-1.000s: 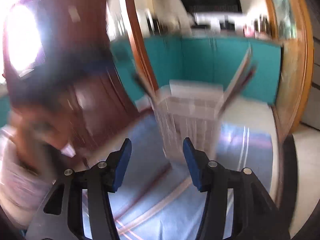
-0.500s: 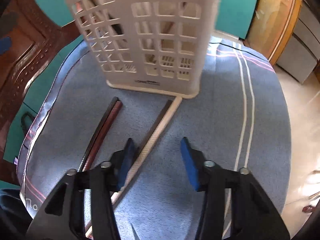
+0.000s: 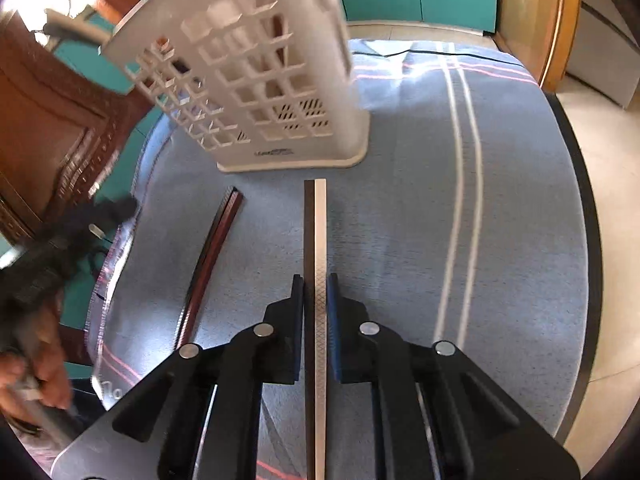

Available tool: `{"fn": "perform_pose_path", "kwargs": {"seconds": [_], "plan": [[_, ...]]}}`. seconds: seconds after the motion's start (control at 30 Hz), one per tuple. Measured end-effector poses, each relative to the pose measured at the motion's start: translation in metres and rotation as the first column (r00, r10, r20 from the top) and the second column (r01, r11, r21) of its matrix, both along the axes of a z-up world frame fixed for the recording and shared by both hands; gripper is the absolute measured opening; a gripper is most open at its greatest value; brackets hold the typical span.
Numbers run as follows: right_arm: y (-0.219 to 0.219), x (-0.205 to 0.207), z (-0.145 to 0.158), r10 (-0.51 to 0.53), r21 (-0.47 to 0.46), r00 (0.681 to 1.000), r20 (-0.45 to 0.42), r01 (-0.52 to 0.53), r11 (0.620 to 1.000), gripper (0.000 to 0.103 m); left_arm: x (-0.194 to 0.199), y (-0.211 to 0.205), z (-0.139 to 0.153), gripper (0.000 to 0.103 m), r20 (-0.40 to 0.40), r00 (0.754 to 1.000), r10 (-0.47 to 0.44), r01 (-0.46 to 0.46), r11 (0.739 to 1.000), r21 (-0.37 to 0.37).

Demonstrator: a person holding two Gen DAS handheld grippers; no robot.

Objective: Organize utensils
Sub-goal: 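Move both tools back down to the chopsticks on the cloth, then close the left tool on a black chopstick while the right tool closes on a cream chopstick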

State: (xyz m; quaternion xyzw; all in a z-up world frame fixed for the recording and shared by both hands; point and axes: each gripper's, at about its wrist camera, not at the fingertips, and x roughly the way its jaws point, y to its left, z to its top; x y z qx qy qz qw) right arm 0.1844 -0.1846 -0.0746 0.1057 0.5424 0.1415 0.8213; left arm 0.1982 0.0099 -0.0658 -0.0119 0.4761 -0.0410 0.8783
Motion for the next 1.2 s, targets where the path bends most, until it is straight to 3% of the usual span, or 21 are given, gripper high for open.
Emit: {"fn": "perform_pose_path", "kwargs": {"seconds": [0.23,0.47,0.73,1.03,1.1,1.2], "plan": [[-0.019,-0.006,-0.006,-0.063,-0.077,0.998,0.005,0.063,0.995,0.014,0.002,-0.021,-0.012,0.061,-0.041,0.997,-0.070,0.071,0.997,0.043],[-0.025,-0.009,-0.013,-0.080,-0.157,0.997,0.011,0.081,0.984,0.015,0.003,-0.027,-0.037,0.061,-0.102,0.992,-0.078,0.087,0.992,0.089],[-0.021,-0.010,-0.018,-0.069,-0.191,0.998,0.011,0.069,0.979,0.017,0.007,-0.019,-0.046,0.066,-0.117,0.990,-0.073,0.079,0.996,0.049],[-0.018,-0.013,-0.017,-0.060,-0.206,0.998,0.018,0.062,0.977,0.022,-0.002,-0.030,-0.048,0.066,-0.118,0.987,-0.105,0.113,0.992,0.064],[-0.018,-0.013,-0.017,-0.058,-0.205,0.998,0.018,0.061,0.977,0.023,-0.001,-0.029,-0.048,0.063,-0.126,0.987,-0.103,0.109,0.993,0.043],[-0.019,-0.014,-0.017,-0.054,-0.206,0.998,0.021,0.057,0.977,0.024,-0.003,-0.024,-0.043,0.031,-0.128,0.985,-0.117,0.117,0.993,-0.009]]}}
